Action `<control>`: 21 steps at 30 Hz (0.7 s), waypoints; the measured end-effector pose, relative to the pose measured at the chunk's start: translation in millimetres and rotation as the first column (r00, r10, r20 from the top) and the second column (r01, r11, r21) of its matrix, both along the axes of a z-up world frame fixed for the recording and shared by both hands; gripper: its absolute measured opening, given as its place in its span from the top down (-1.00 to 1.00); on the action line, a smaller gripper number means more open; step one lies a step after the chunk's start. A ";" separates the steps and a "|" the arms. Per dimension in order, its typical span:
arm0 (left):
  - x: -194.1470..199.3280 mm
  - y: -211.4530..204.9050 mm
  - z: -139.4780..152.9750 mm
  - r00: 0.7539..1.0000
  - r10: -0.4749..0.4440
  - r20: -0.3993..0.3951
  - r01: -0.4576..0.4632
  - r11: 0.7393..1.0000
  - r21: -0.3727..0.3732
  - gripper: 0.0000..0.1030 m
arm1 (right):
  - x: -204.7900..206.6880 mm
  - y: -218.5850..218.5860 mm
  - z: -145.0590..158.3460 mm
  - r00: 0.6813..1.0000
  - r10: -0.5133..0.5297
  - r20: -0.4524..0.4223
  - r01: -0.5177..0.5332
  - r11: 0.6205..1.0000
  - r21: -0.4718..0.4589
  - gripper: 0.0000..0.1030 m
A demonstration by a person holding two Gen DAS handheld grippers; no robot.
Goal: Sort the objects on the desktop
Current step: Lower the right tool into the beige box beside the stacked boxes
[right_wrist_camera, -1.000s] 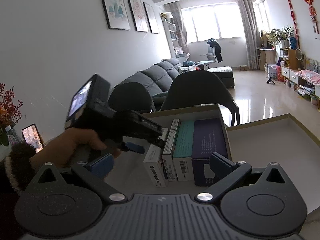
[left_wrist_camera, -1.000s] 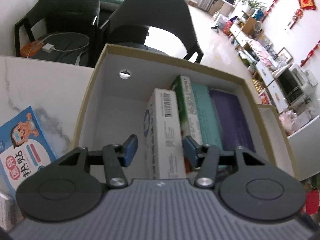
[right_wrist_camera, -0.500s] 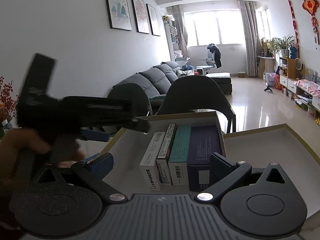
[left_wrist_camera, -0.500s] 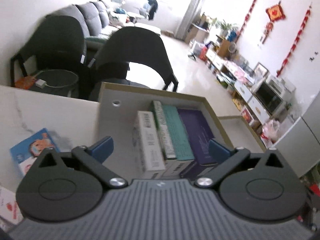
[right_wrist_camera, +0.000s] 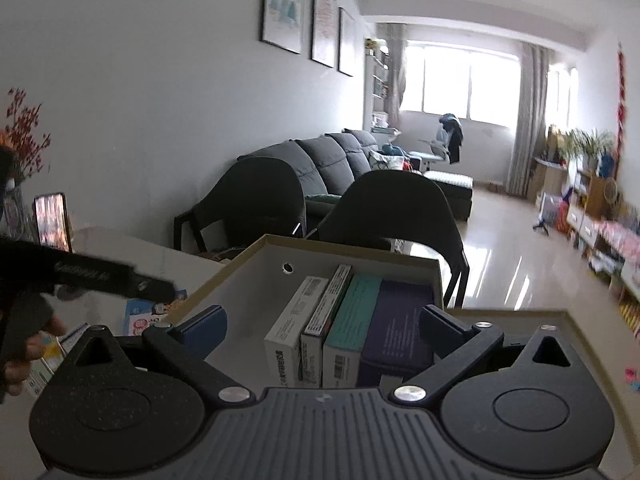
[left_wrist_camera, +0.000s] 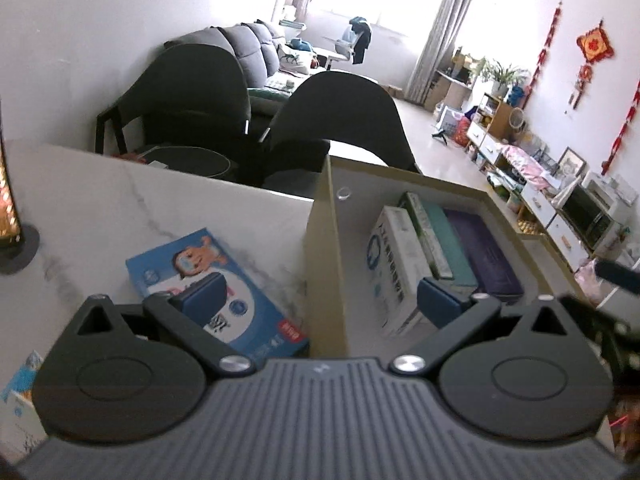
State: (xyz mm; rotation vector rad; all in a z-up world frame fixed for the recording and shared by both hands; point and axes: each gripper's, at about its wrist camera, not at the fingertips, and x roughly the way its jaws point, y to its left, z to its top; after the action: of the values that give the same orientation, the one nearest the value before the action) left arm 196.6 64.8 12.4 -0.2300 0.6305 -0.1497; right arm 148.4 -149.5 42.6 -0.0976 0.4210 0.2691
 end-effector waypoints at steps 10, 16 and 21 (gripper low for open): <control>-19.6 -1.5 -22.3 0.999 -0.027 0.043 0.025 0.999 0.046 -1.00 | 32.8 13.1 -5.7 0.992 0.122 -0.011 -0.123 0.983 -0.135 -0.99; -25.6 -7.0 -32.9 0.996 -0.084 0.016 0.083 0.996 0.027 -1.00 | 66.6 24.2 -17.9 0.982 0.173 -0.073 -0.185 0.958 -0.219 -0.99; -31.2 -16.1 -34.5 0.991 -0.131 0.032 0.128 0.989 0.068 -1.00 | 90.9 41.9 -34.5 0.943 0.269 -0.197 -0.320 0.898 -0.302 -0.99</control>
State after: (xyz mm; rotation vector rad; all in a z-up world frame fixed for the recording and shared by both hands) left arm 165.4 48.7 -22.1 -0.1223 0.6134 -0.2571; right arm 239.3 -107.6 8.1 -0.4777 0.6010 0.5072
